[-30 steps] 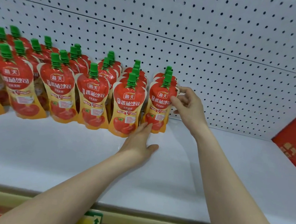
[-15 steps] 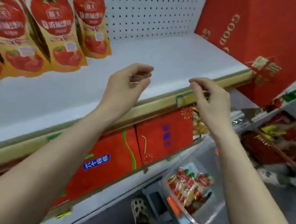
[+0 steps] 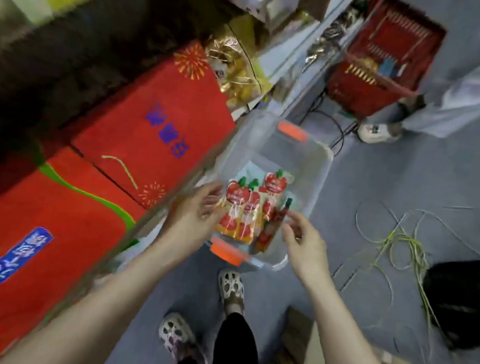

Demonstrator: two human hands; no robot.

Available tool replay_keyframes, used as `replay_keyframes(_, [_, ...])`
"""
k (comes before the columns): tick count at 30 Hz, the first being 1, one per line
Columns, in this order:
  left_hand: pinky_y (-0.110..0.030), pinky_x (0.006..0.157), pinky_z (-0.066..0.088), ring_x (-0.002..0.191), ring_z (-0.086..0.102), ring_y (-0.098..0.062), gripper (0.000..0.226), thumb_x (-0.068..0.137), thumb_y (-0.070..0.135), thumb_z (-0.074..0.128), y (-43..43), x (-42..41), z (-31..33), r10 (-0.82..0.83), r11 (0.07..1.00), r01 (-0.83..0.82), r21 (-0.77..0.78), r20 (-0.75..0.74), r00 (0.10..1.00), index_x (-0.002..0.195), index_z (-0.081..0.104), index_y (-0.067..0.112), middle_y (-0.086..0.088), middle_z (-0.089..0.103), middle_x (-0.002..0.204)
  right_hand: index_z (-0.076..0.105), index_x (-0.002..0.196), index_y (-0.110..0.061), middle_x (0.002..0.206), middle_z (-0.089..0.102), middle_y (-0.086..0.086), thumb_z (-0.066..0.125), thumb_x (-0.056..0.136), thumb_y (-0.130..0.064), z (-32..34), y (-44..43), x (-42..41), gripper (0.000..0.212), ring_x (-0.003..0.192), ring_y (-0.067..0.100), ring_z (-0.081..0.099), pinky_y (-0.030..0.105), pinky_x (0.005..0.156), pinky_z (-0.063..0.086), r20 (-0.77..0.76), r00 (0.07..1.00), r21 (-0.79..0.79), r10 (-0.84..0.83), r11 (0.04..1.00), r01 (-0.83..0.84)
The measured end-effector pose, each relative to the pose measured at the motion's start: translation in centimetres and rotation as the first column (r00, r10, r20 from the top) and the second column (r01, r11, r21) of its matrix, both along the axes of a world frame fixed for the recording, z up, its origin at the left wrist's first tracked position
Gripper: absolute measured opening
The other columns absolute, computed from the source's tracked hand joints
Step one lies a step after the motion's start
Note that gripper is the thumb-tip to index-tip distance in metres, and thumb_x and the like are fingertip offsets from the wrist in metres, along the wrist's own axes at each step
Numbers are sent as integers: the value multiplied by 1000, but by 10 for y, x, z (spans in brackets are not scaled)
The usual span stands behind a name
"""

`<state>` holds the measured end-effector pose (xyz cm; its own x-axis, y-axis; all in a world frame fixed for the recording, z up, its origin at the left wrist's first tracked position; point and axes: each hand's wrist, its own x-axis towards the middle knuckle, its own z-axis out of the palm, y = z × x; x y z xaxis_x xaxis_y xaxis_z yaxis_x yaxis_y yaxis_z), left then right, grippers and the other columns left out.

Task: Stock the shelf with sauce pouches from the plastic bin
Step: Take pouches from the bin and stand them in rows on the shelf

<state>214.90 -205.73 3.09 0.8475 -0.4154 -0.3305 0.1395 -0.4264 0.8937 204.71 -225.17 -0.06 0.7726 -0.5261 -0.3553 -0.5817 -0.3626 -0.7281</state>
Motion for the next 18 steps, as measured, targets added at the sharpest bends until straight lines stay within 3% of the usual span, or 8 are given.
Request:
replay_keyframes(2, [-31,99,45,117,54,-14,46,92,10,61,-17,2,-47,-35,996,39,80,-55,998,136,48,13,1,54,127,57,131,-12,111,69,10,55,98,-14,-39,-12,21,34,98,21,62,18,75,37,-79,997,46,-10,999,13])
replay_keyframes(5, [-35,104,43,121,52,-12,51,89,21,64,-41,11,-114,-78,976,92,198,-78,994,138,48,16,7,52,132,50,134,-10,123,66,14,51,101,-25,-107,-33,63,36,111,32,62,29,84,45,-167,986,88,-29,995,44])
replay_keyframes(7, [-39,102,44,119,55,-19,55,84,27,64,-57,21,-156,-111,945,128,300,-74,991,137,49,19,0,57,131,49,132,-14,121,66,11,52,99,-28,-153,-47,93,36,109,32,63,36,88,50,-230,972,86,-42,994,63])
replay_keyframes(9, [-40,101,44,119,53,-27,64,81,22,68,-71,31,-190,-147,886,174,430,-97,984,140,43,19,-8,54,132,50,128,-12,115,64,6,52,95,-21,-189,-58,121,34,104,27,62,29,81,45,-289,956,52,-46,997,64])
replay_keyframes(11, [-46,104,40,126,46,-33,80,77,21,71,-85,40,-224,-166,820,217,530,-143,976,146,32,16,-14,45,139,42,137,-5,126,57,16,53,93,-13,-223,-69,149,46,113,34,58,32,82,42,-385,920,-17,-75,997,74])
replay_keyframes(13, [-49,109,34,134,37,-36,95,77,24,73,-96,46,-251,-145,756,234,611,-193,970,152,15,15,-17,33,147,19,150,-2,140,42,24,60,91,-14,-245,-73,171,72,127,40,46,42,101,40,-460,879,-40,-127,992,122])
replay_keyframes(15, [-49,114,28,139,29,-36,103,79,28,73,-106,49,-270,-117,693,252,676,-239,964,153,3,13,-18,25,152,2,153,-4,148,30,26,66,90,-18,-260,-72,185,91,136,41,35,48,110,34,-495,848,-2,-190,976,218])
replay_keyframes(18, [-47,113,30,137,33,-37,97,84,24,68,-114,50,-287,-101,600,206,773,-182,978,152,1,11,-19,28,151,2,154,-9,148,29,24,67,89,-18,-272,-70,193,93,136,40,35,51,112,34,-487,828,-38,-278,954,298])
